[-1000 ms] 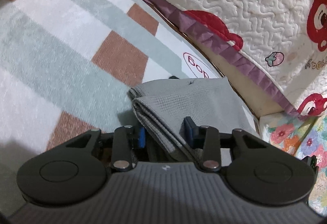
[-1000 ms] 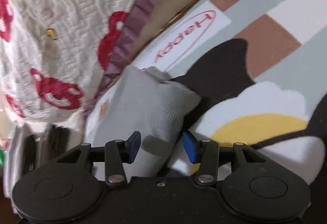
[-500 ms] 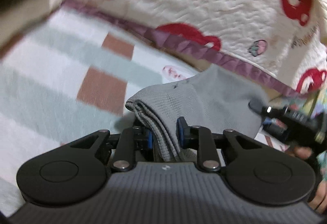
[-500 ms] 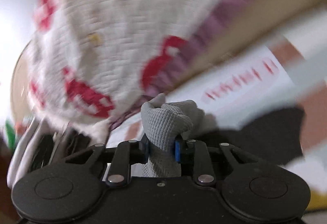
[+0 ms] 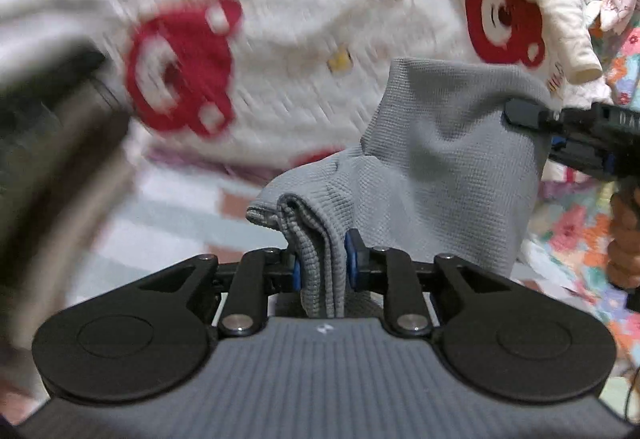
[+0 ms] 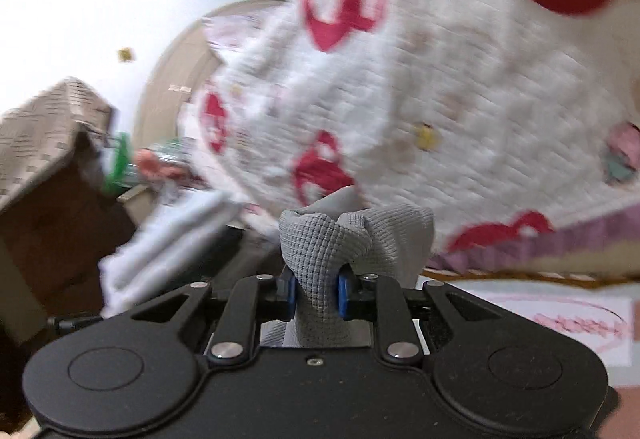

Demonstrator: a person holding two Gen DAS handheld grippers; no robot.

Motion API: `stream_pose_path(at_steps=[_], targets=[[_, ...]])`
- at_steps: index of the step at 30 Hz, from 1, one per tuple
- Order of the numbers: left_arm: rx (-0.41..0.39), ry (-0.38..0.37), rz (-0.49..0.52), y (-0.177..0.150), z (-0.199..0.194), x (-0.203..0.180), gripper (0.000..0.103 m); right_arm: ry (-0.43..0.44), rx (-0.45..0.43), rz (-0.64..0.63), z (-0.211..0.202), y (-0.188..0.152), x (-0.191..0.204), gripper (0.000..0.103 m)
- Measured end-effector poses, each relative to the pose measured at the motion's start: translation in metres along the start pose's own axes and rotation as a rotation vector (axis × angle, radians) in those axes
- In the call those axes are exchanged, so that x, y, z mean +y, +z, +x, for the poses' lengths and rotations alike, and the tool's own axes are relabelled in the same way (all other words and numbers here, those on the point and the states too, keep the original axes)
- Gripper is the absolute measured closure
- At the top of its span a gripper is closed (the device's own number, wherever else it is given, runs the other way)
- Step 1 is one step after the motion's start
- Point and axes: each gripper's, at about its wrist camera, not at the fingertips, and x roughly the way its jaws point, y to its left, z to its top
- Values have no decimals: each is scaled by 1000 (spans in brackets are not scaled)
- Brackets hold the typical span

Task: Fold clothes
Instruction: 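Lift the grey bundle with both grippers and carry it toward the clothes stack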

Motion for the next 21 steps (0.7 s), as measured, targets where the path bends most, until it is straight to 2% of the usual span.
stream_pose_path(at_steps=[6,12,17,21], targets=[[-118,164,-46,18,-99,26,84,189,41,-96,30,39,80,81],[-220,367,-38,61,-186,59,84,406,106,-186,93,82,165,81],[-285,515,29,119,-210,103,84,505,113,-232,171,125,212,81],[-297,568,23,168,-204,153,84,536,114,-146,240,144,207,81]])
